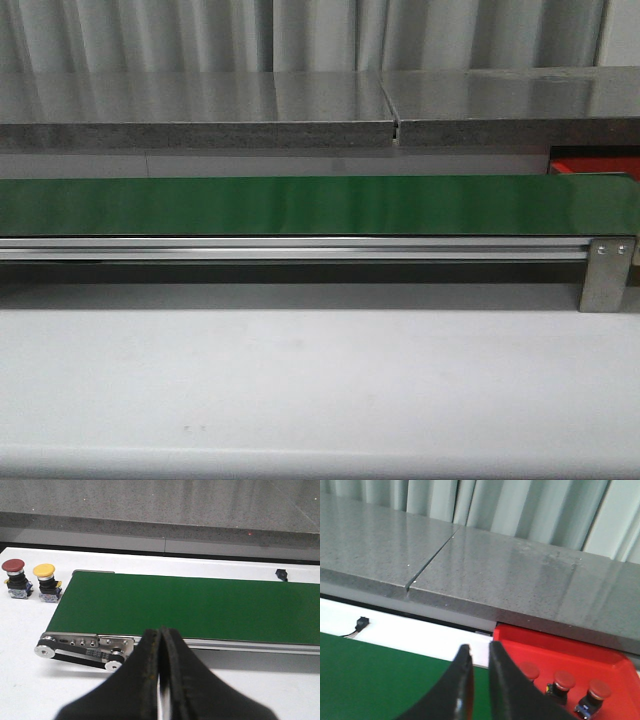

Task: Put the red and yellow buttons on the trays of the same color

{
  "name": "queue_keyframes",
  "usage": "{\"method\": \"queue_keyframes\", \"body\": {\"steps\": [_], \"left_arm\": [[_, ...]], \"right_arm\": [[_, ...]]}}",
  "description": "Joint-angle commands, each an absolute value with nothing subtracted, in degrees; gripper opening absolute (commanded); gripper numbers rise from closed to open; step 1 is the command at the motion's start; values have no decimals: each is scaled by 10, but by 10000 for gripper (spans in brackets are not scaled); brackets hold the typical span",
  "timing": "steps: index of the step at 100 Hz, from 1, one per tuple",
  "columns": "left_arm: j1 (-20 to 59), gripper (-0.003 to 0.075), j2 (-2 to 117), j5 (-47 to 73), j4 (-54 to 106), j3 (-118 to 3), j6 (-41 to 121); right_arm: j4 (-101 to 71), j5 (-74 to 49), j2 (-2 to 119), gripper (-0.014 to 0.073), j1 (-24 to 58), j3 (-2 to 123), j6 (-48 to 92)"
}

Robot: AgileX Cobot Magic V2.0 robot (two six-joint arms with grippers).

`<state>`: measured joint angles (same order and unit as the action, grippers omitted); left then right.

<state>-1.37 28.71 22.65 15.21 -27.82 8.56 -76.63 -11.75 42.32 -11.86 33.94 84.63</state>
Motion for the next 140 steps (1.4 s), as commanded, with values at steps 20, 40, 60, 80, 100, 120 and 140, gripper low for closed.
{"method": "queue_keyframes", "body": {"steps": [20,40,60,80,100,120,140], "left_arm": [[-9,-20,288,183,162,-293,86],[-9,-20,288,183,162,-293,86],[-9,96,288,190,162,-293,86],[-9,585,288,200,162,-293,86],[-9,691,289,196,162,-293,85],[-38,691,325,193,162,-328,31],[-121,691,451,203,163,-439,0]], "right_arm": [[-779,-141,420,-59,-121,347,845],[-779,-132,420,-59,-105,347,845],[-779,-130,420,-59,-94,347,845],[-779,-130,420,-59,-94,347,845],[-779,-130,420,-59,-94,347,845],[-779,-130,420,-59,-94,347,845],[-779,-130,420,-59,-94,347,845]]}}
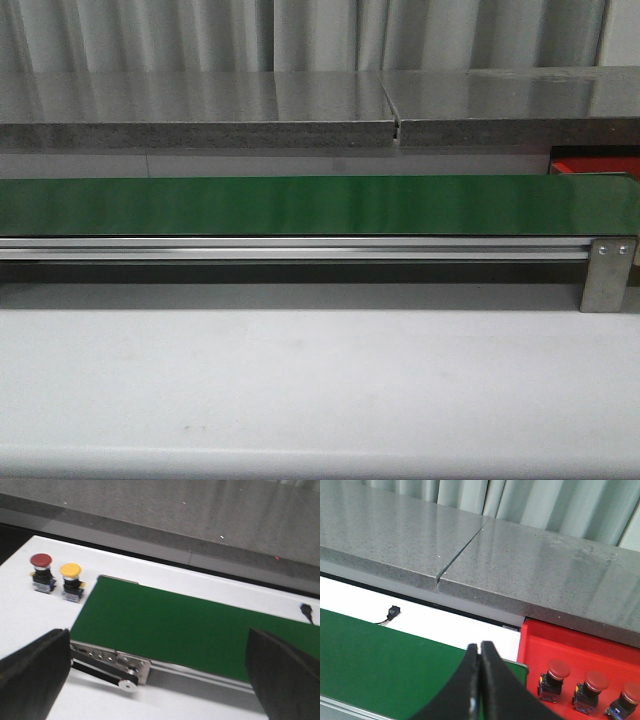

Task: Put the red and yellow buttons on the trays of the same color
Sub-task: 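Move the left gripper to the loose yellow push button and grasp it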

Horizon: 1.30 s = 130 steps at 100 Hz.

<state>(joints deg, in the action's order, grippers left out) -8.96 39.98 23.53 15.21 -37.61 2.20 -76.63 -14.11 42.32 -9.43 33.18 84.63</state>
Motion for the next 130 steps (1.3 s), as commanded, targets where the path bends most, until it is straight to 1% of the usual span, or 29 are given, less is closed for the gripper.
{"method": "queue_keyframes", "body": {"steps": [1,14,28,53,72,98,130], "left_arm": [[-124,691,456,203,165,-448,0],[-181,691,558,217,203,-525,0],[-216,691,675,240,212,-606,0],[-228,691,881,293,223,-754,0],[-228,690,998,306,229,-848,0],[-228,691,1098,309,236,-927,-10],[-228,690,1167,291,245,-982,-11]], "right_arm": [[-779,-130,420,-59,-94,347,845],[-779,-130,420,-59,-94,347,845],[-779,-130,420,-59,-94,347,845],[-779,-130,420,-59,-94,347,845],[-779,-130,420,-59,-94,347,845],[-779,-130,420,-59,-94,347,845],[-779,-130,420,-59,-94,347,845]]}}
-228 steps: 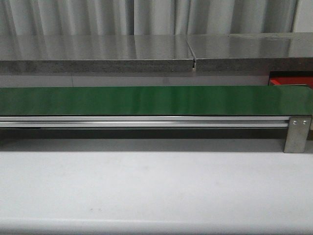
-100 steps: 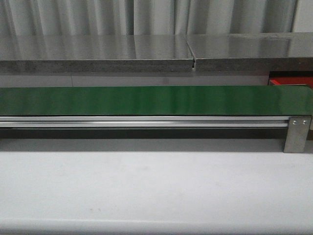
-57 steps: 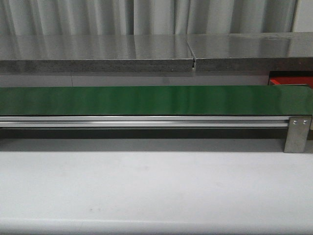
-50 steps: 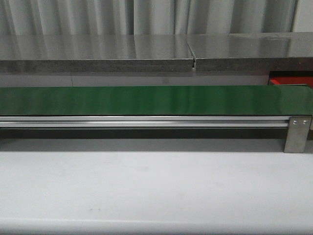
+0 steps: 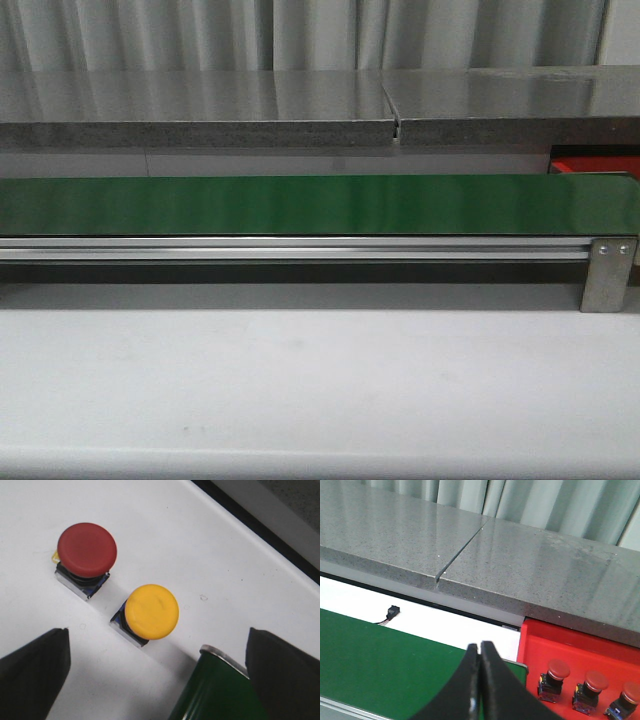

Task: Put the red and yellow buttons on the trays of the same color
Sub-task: 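Move the left gripper to the loose yellow push button and grasp it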

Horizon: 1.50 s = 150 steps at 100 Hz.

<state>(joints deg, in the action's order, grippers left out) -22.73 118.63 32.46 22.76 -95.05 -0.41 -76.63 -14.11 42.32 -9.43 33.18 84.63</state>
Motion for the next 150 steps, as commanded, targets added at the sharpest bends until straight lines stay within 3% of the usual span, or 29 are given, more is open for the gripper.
{"method": "queue_keyframes", "body": {"steps": [1,90,100,150], "left_arm": [[-228,690,1169,291,247,-984,-11],[-228,685,1271,288,273,-1040,-13],[-228,622,1271,288,273,-1040,-13],[-228,121,1245,295,273,-1040,-13]], "right_arm": [[-779,-130,420,-59,-94,347,845],[-779,-130,420,-59,-94,347,845],[-779,-130,420,-59,-94,347,845],[-779,-130,420,-59,-94,347,845]]}}
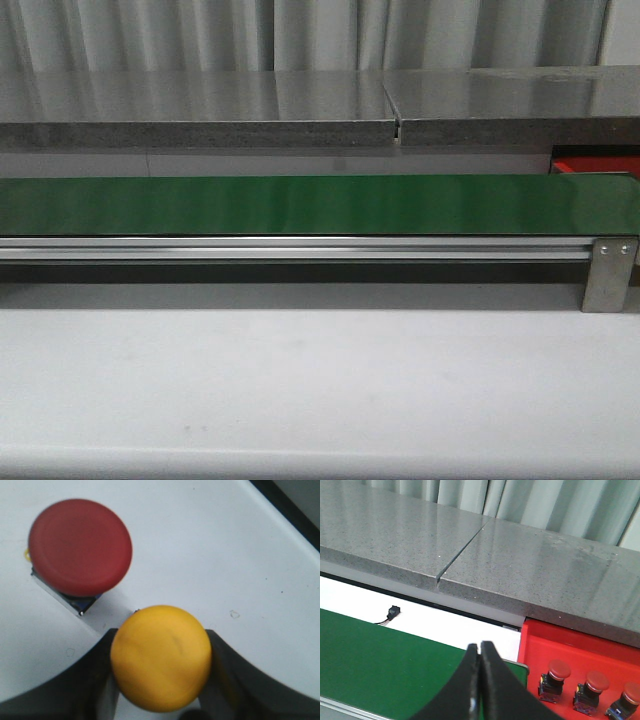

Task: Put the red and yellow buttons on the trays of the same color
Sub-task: 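Move the left gripper to the loose yellow push button and grasp it, then set the yellow button on the belt start and open the left gripper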

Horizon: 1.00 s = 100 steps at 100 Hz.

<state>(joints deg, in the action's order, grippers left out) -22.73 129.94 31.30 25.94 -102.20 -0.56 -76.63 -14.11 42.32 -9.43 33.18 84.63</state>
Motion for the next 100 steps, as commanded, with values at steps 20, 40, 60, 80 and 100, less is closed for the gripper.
{"method": "queue_keyframes", "body": {"steps": [20,40,60,80,100], "left_arm": [[-228,6,1212,331,273,-1040,-9],[-228,-20,1162,388,251,-1040,15],[-221,-20,1123,452,232,-1040,46],[-185,-20,1102,449,222,-1014,68],[-153,-20,1086,410,221,-963,68]], "right_arm": [[-779,-130,420,-59,-94,347,845],[-779,-130,420,-59,-94,347,845],[-779,-130,420,-59,-94,347,845],[-779,-130,420,-59,-94,347,845],[-779,-130,420,-59,-94,347,845]]}}
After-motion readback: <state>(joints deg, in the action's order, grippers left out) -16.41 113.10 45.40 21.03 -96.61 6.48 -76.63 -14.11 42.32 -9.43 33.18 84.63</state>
